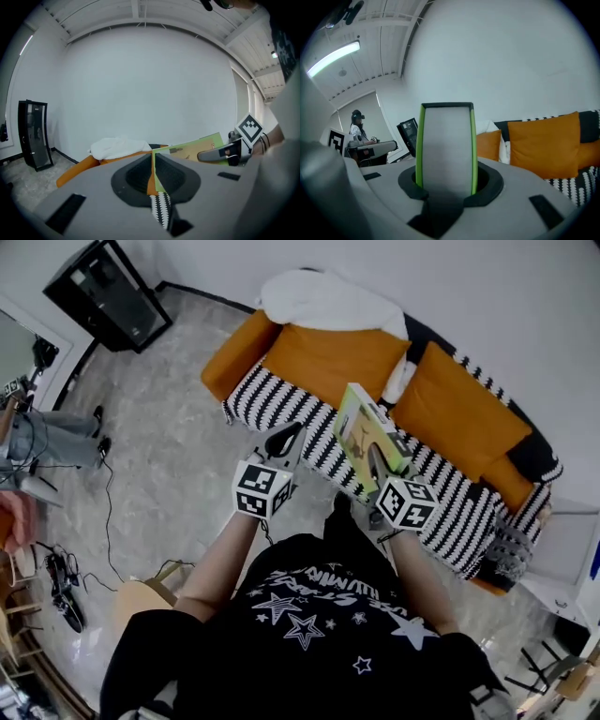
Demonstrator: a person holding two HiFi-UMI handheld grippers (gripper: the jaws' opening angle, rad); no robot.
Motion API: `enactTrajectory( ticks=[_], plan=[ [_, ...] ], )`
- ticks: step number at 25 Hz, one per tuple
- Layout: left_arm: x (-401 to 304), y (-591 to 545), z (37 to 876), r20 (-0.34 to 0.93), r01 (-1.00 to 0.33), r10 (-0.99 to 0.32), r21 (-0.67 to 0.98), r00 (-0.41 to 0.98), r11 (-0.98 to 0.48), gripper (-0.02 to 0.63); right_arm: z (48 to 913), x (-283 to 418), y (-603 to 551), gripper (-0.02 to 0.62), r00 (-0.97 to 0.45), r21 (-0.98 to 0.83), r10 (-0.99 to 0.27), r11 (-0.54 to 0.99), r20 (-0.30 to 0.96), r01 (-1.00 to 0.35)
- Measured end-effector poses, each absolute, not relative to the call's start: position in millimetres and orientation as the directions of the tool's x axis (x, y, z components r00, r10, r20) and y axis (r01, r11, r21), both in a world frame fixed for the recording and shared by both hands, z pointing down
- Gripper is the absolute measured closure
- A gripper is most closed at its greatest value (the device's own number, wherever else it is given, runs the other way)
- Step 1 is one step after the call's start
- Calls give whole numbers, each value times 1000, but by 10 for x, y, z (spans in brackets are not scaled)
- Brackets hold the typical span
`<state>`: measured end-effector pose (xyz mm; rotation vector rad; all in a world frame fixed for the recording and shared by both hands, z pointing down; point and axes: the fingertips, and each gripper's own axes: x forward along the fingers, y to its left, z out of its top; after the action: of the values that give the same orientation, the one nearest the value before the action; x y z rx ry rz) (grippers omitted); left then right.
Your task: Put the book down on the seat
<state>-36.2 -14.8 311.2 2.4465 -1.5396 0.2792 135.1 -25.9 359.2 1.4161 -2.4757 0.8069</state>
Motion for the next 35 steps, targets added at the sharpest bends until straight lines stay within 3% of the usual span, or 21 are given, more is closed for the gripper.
enactTrajectory(
  ticks=[9, 19, 26, 35],
  plan=[
    [-450, -755, 3200, 318, -960, -906, 80, 280, -269, 577, 3711, 1331, -1210, 454, -649, -392, -635, 519, 419, -760],
    [-813, -840, 3415, 378, -996, -922, 61, 81, -62, 577, 4091, 980, -1512, 454, -747, -404, -464, 639, 476, -654],
    [-1163, -936, 3672, 425, -996, -903, 87, 57, -22, 577, 4299, 449, -1527, 454, -770, -424, -372, 670, 519, -609],
    [-1930, -1618, 4502, 517, -991, -847, 99, 127, -88, 577, 5138, -387, -2058, 454, -756, -486, -366, 597, 543, -638]
  ],
)
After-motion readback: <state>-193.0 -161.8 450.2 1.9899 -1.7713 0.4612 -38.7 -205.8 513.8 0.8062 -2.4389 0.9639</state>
